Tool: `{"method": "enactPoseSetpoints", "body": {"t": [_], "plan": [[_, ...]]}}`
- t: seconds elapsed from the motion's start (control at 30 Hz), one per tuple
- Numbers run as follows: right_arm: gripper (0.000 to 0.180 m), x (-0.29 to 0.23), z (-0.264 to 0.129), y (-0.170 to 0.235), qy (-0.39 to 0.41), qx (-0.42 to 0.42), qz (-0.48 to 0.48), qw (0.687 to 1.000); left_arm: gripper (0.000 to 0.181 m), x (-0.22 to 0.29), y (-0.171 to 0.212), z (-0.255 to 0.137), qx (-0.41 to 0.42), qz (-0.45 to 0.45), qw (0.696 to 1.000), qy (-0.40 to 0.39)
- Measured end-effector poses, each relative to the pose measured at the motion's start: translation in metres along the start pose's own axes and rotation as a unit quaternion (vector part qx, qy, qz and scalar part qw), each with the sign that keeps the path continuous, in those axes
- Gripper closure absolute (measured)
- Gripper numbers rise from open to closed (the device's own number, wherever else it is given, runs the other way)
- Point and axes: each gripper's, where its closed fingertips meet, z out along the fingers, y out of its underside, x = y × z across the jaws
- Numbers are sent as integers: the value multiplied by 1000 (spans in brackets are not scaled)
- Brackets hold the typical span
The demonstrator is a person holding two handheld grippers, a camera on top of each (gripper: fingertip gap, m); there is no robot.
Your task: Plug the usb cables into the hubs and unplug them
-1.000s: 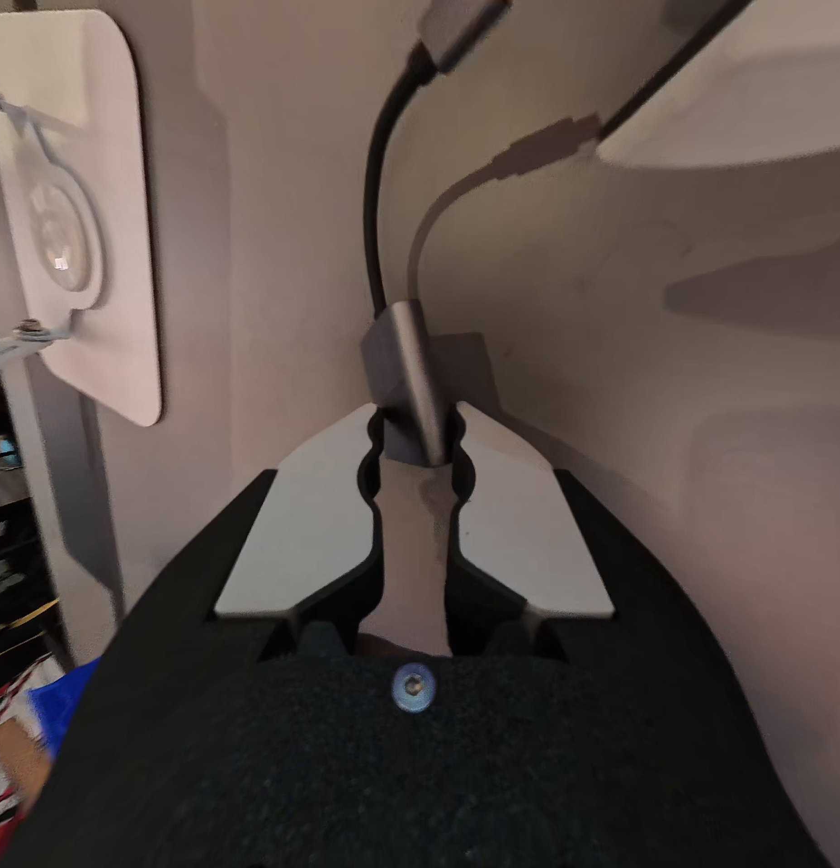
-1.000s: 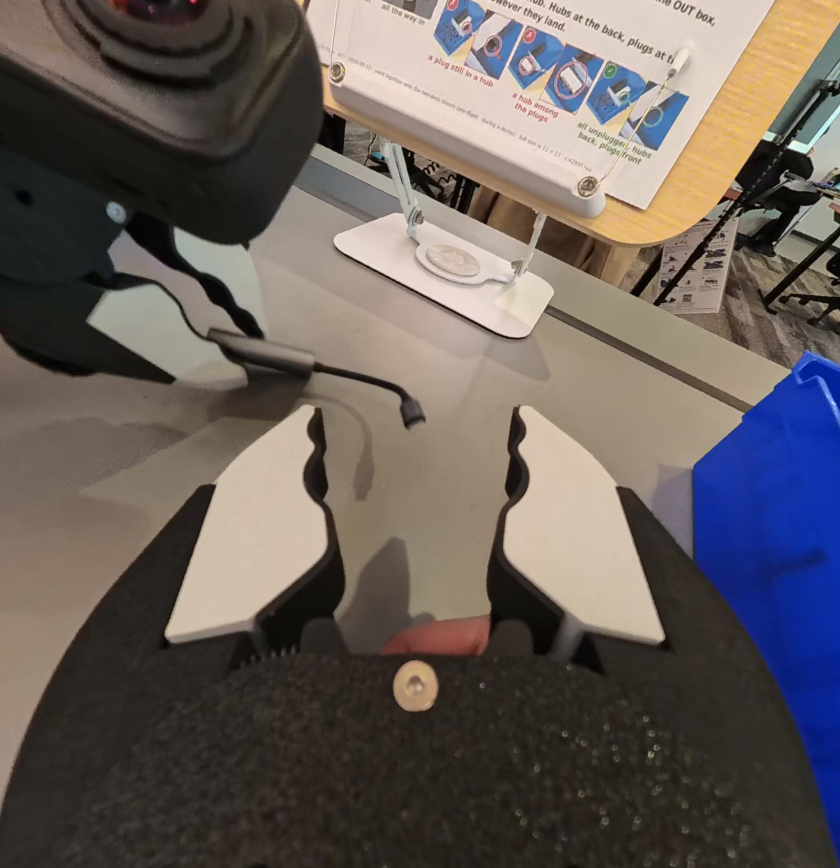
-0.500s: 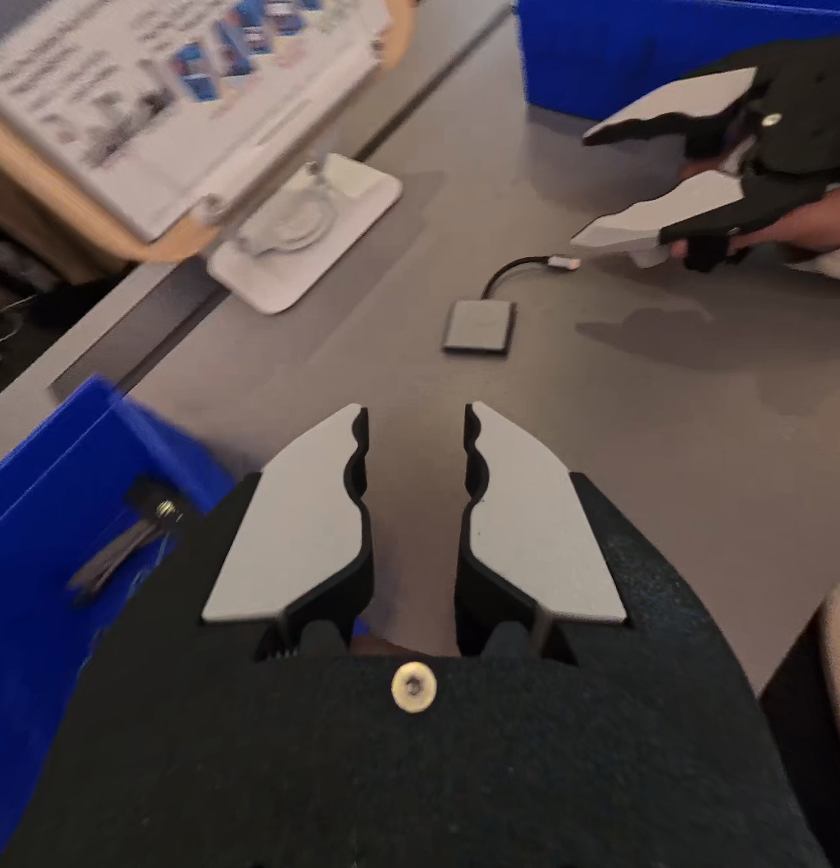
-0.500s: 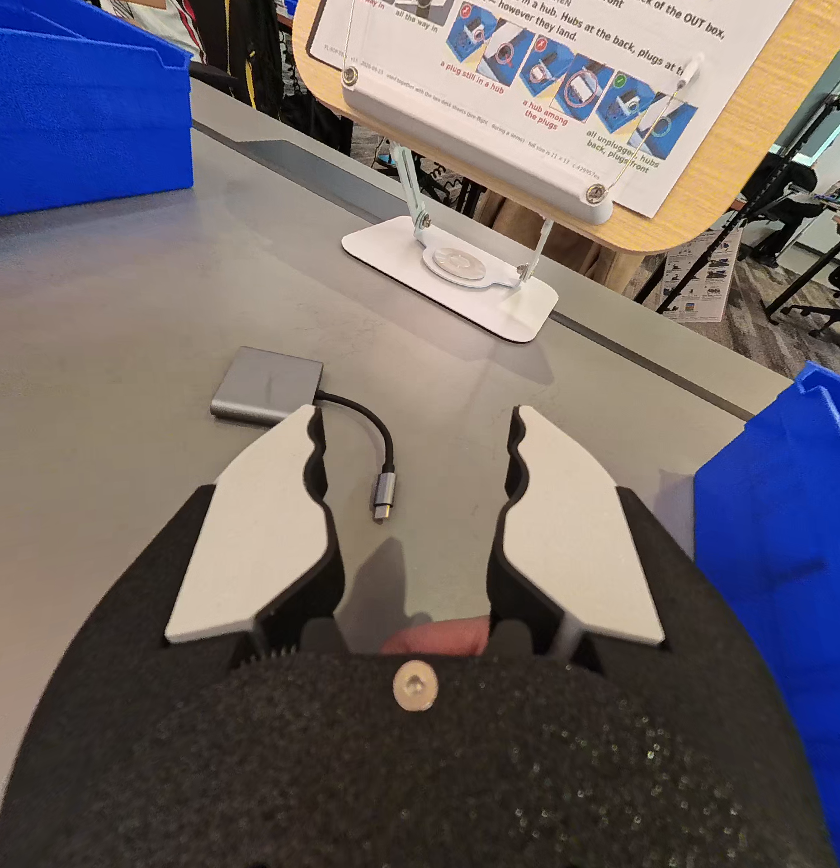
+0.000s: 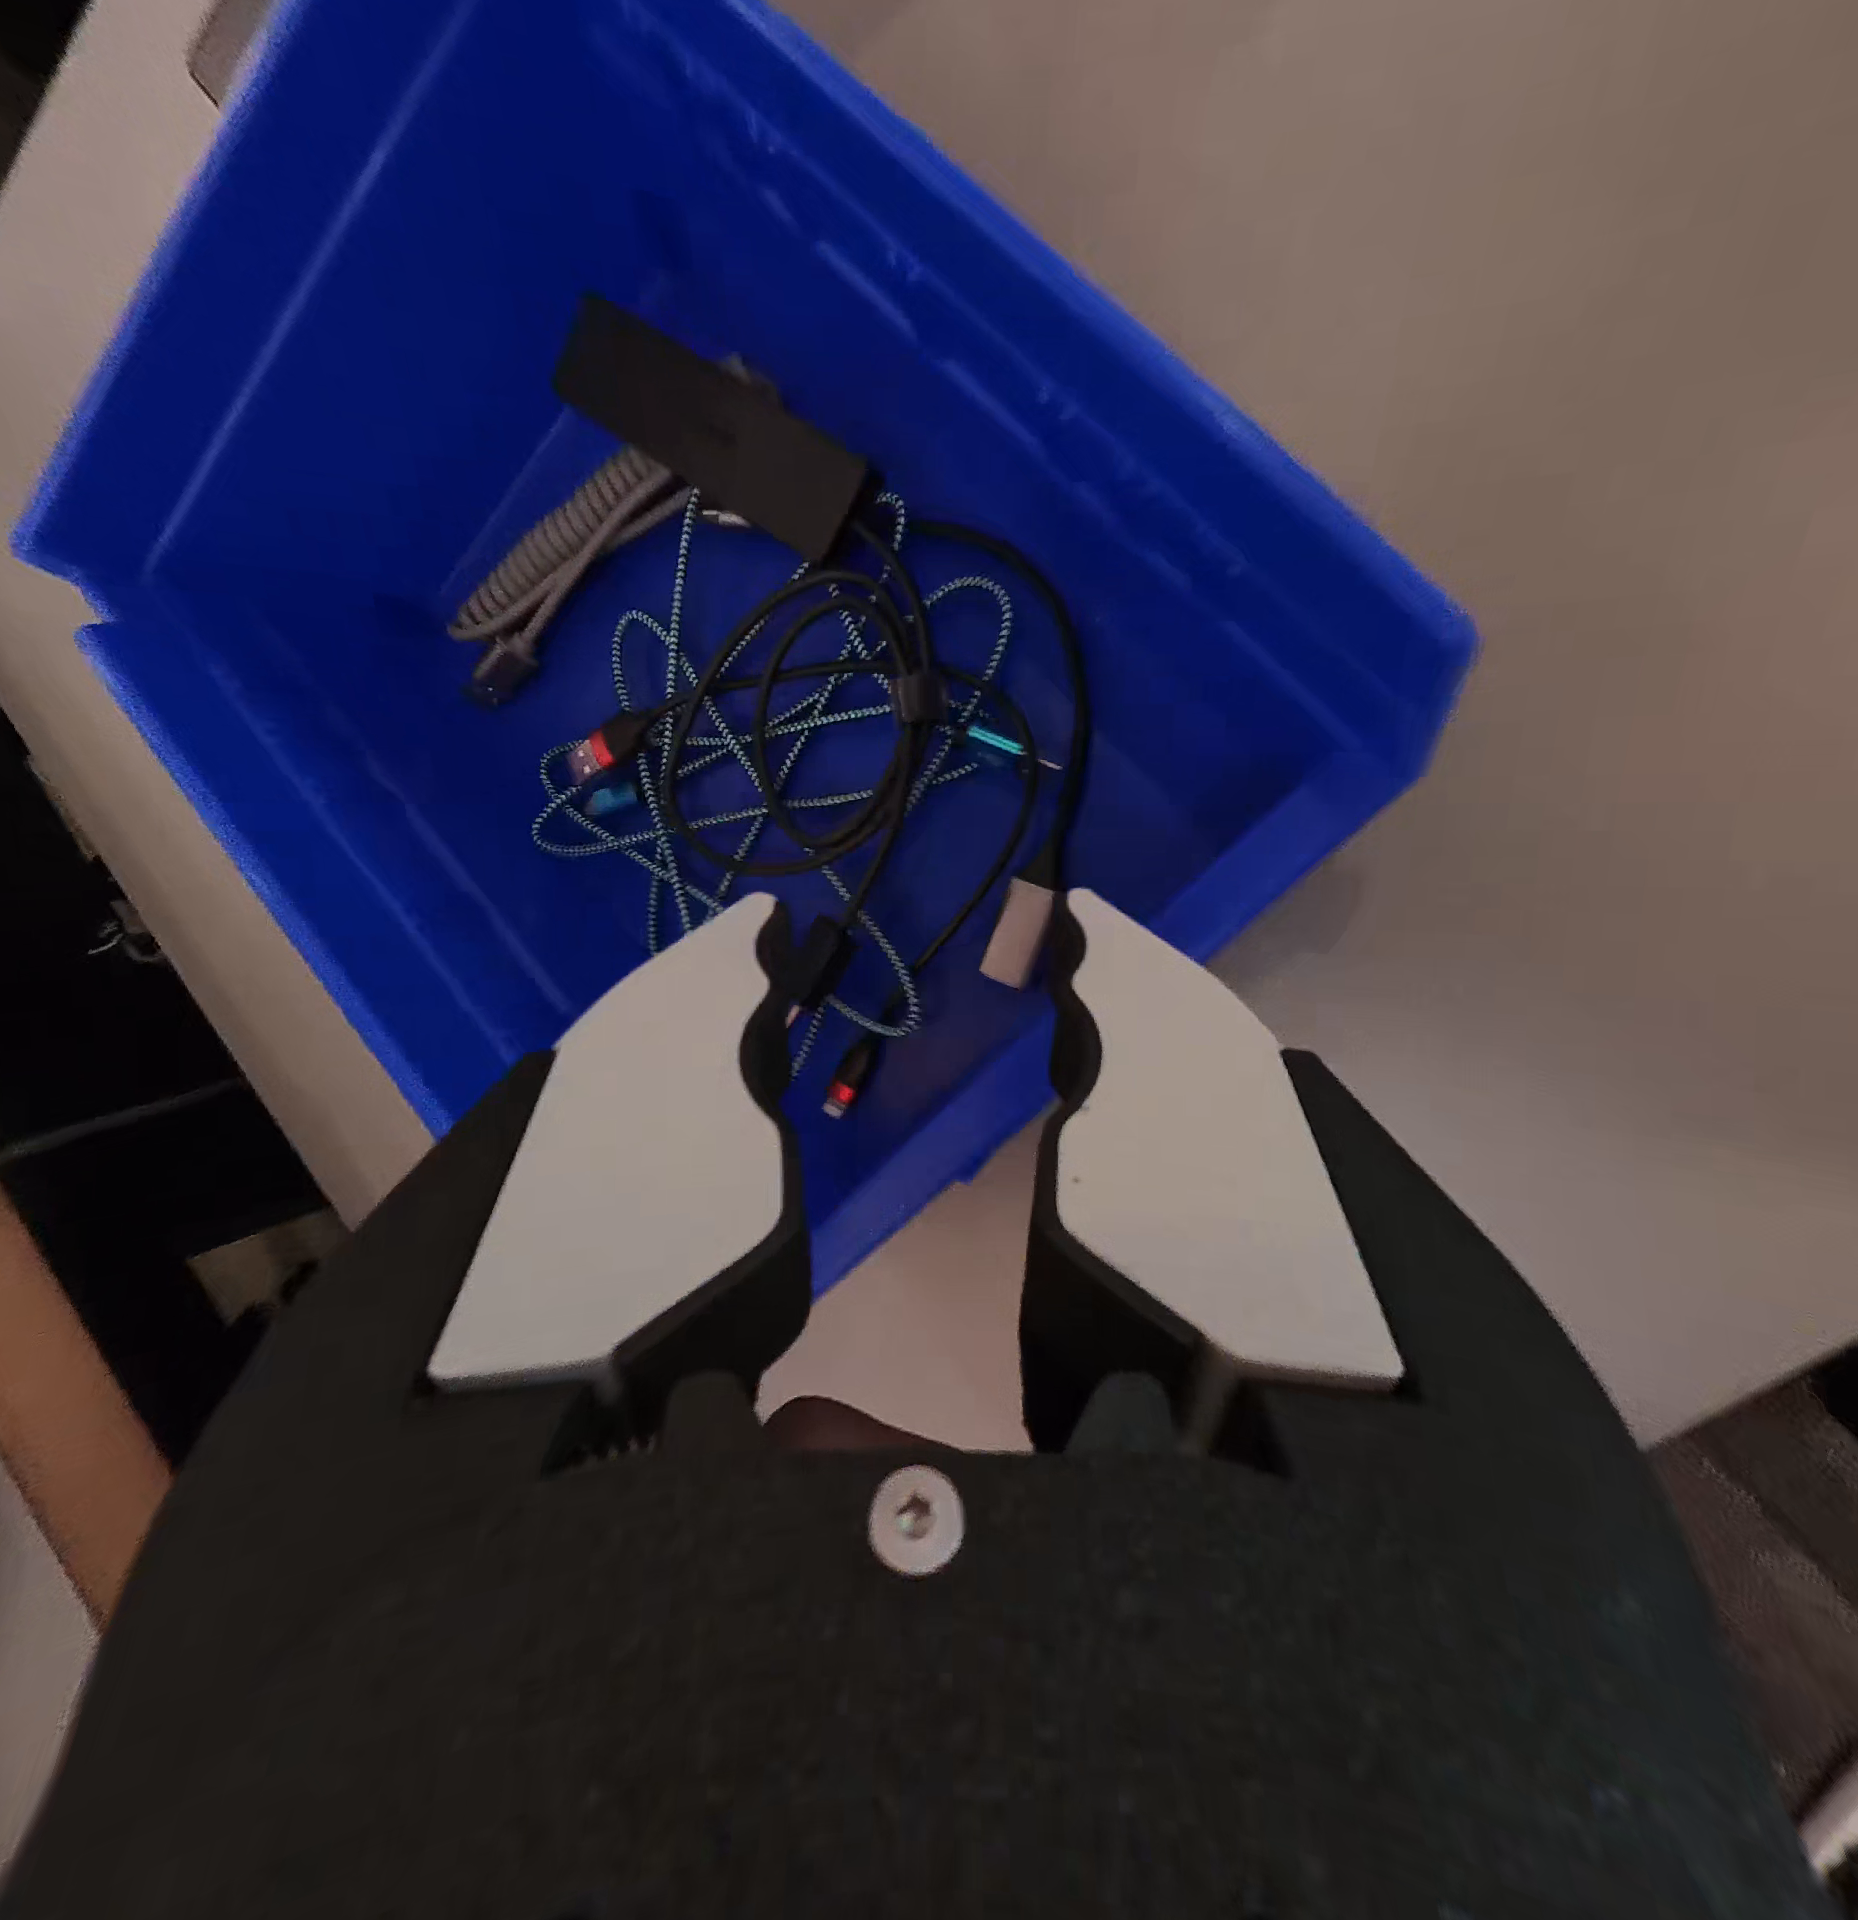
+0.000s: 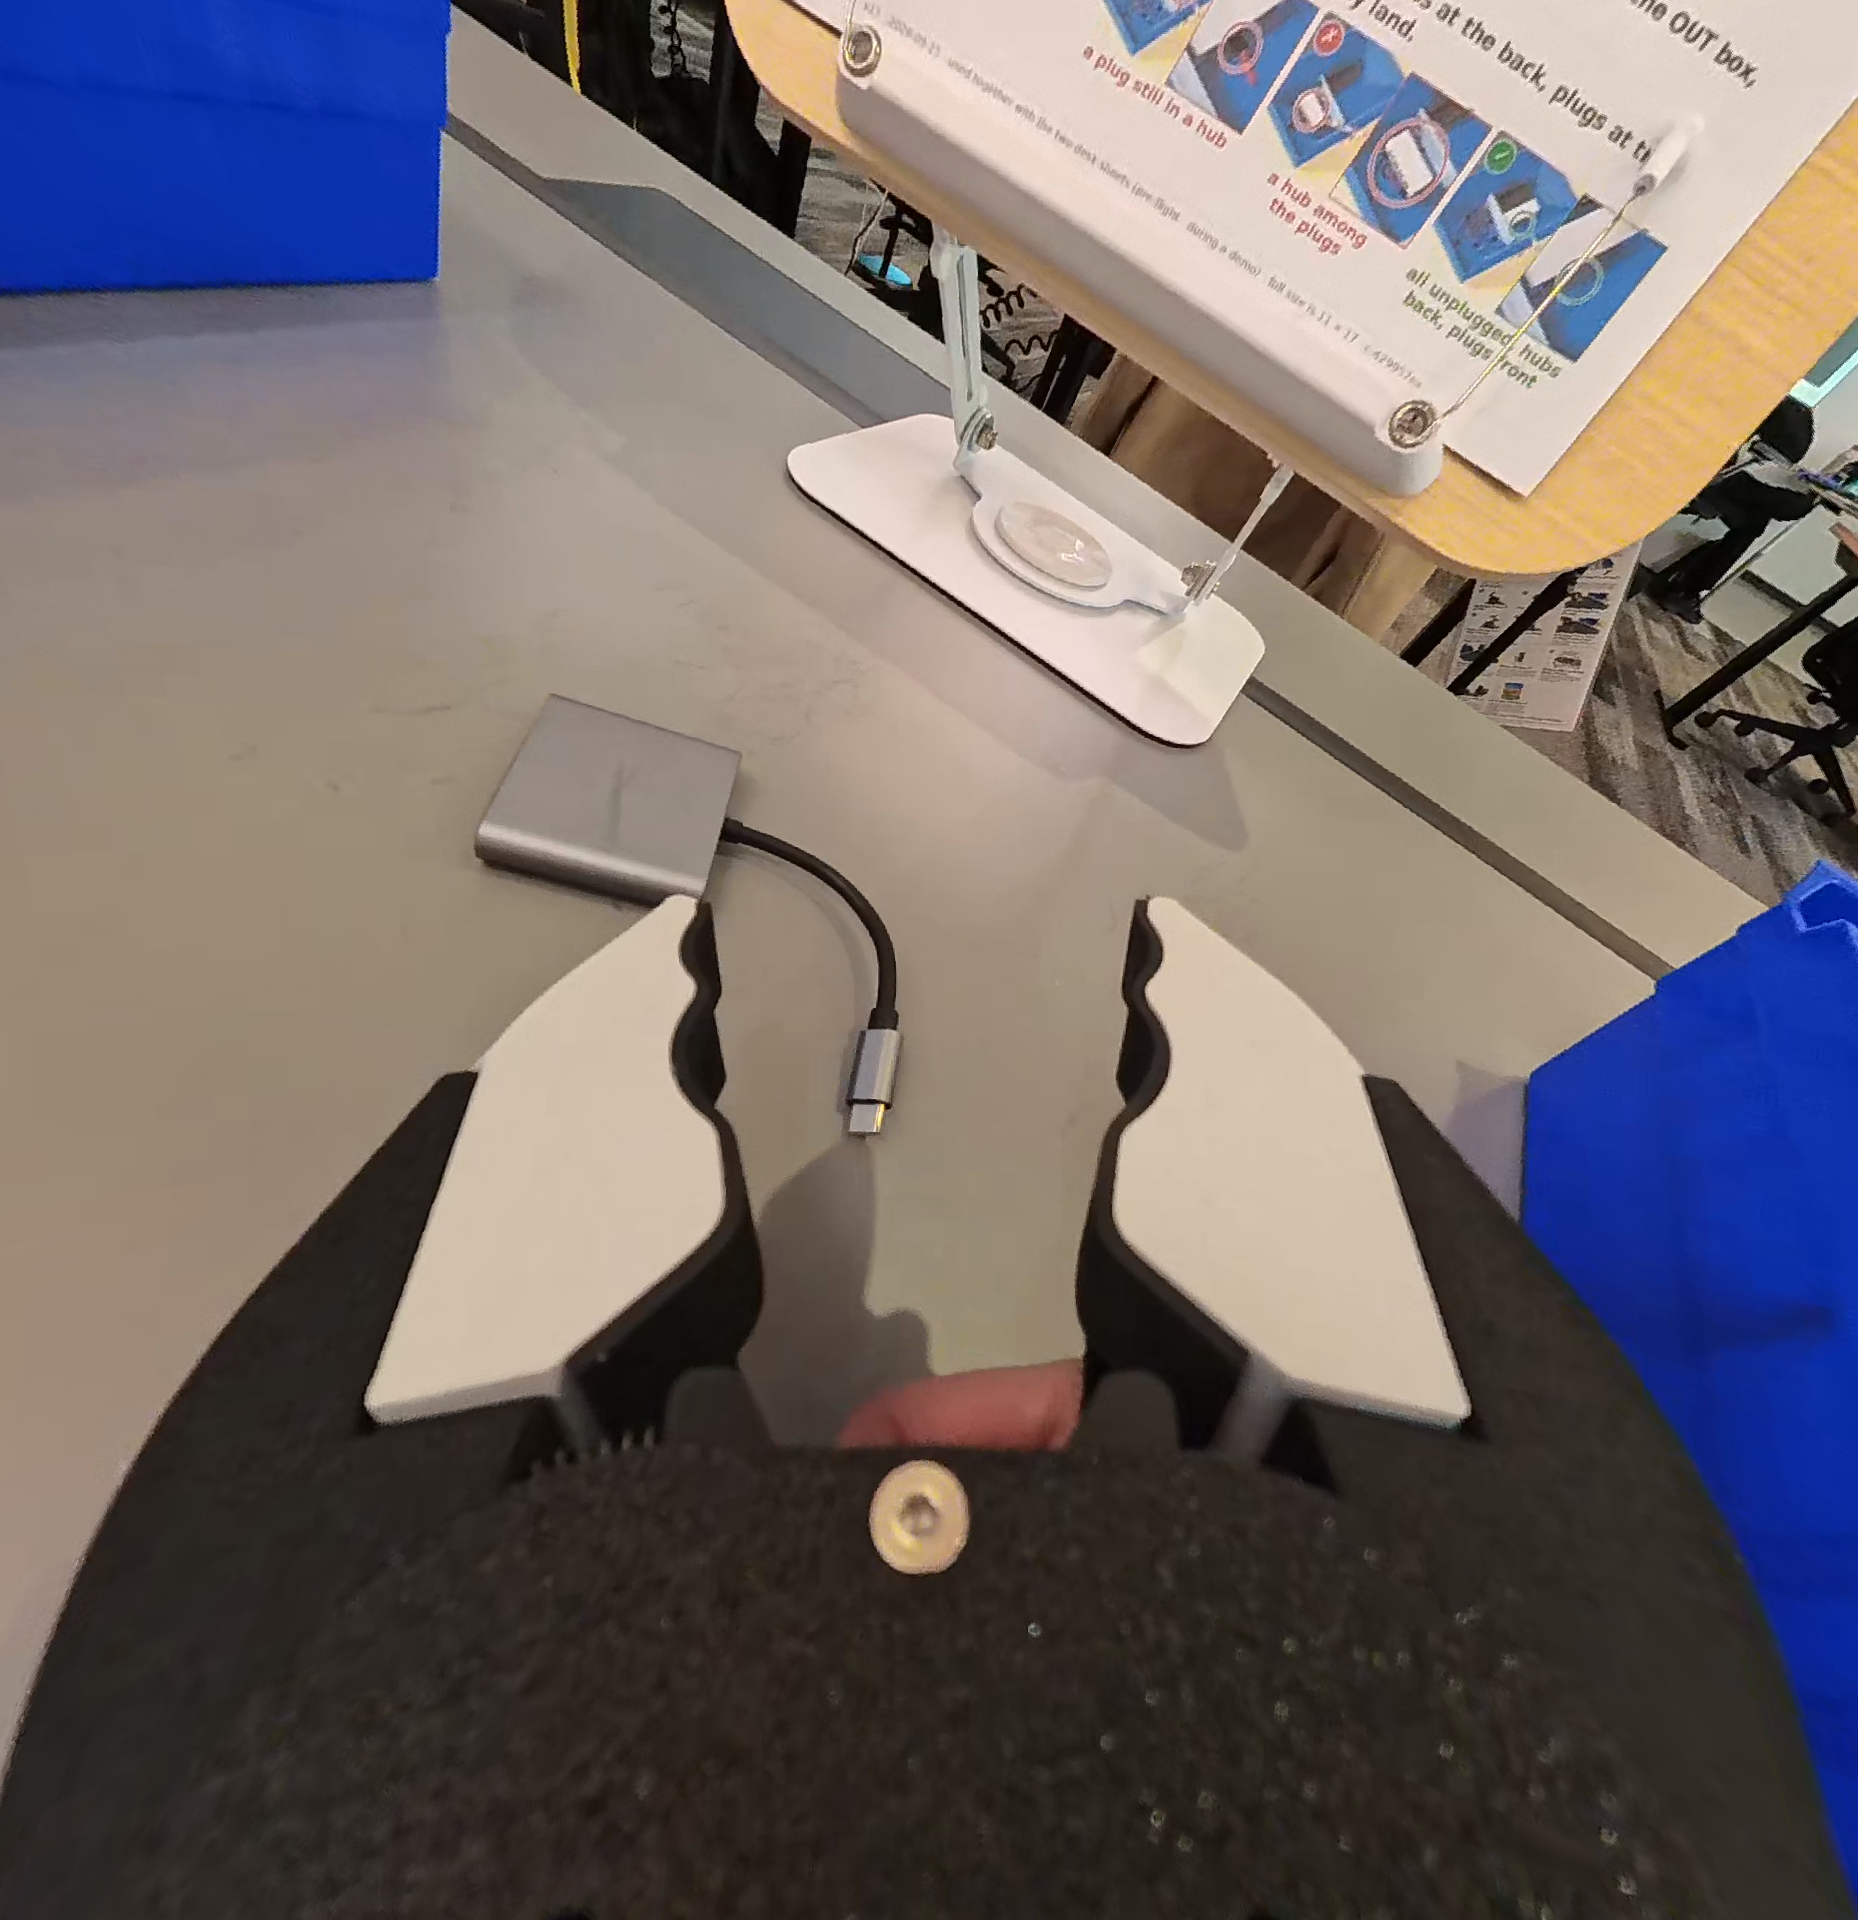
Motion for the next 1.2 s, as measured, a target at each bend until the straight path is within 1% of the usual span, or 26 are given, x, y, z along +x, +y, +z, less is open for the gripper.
{"method": "enactPoseSetpoints", "body": {"t": [0.1, 0.17, 0.27, 0.43, 0.6, 0.7, 0.77, 0.83, 0.9, 0.97, 1.03, 1.07, 1.1, 1.13, 1.2], "plan": [[105, 0, 0, 1, -4, -2, 1, 1000, 134, -17, 9, 32, -73, 37, 997, -11], [105, 0, 0, 0, -4, 1, 2, 1000, 134, -23, 18, 49, -114, 56, 992, -2], [105, 0, -2, -2, -3, 10, 3, 1000, 134, -26, 25, 71, -146, 66, 987, 27], [105, -1, -1, -1, -3, 5, -1, 1000, 135, -27, 31, 95, -185, 94, 977, 40], [106, 0, -1, -1, -4, 6, 5, 1000, 135, -24, 28, 100, -188, 112, 975, 38], [106, -1, -1, -1, -5, 5, 2, 1000, 135, -18, 22, 88, -167, 119, 978, 34], [106, -1, -1, -1, -5, 5, 1, 1000, 139, -3, 14, 77, -137, 115, 982, 61], [106, -2, -1, 0, -6, 2, -2, 1000, 142, 12, 9, 71, -125, 122, 981, 87], [106, -3, 0, 0, -7, -1, -6, 1000, 143, 23, 11, 72, -135, 132, 976, 106], [106, -3, 0, 1, -7, -3, -9, 1000, 143, 24, 17, 80, -158, 140, 972, 103], [106, -4, 1, 1, -7, -3, -10, 1000, 149, 18, 24, 90, -186, 139, 968, 95], [106, -3, 0, 0, -7, -2, -10, 1000, 159, 16, 28, 95, -200, 135, 966, 97], [106, -3, 0, 0, -6, -2, -9, 1000, 176, 18, 34, 98, -219, 130, 960, 112], [106, -3, 0, 0, -7, -2, -8, 1000, 177, 19, 38, 99, -235, 124, 956, 124], [106, -3, 0, 0, -8, -1, -5, 1000, 177, 12, 33, 96, -226, 130, 959, 109]]}}
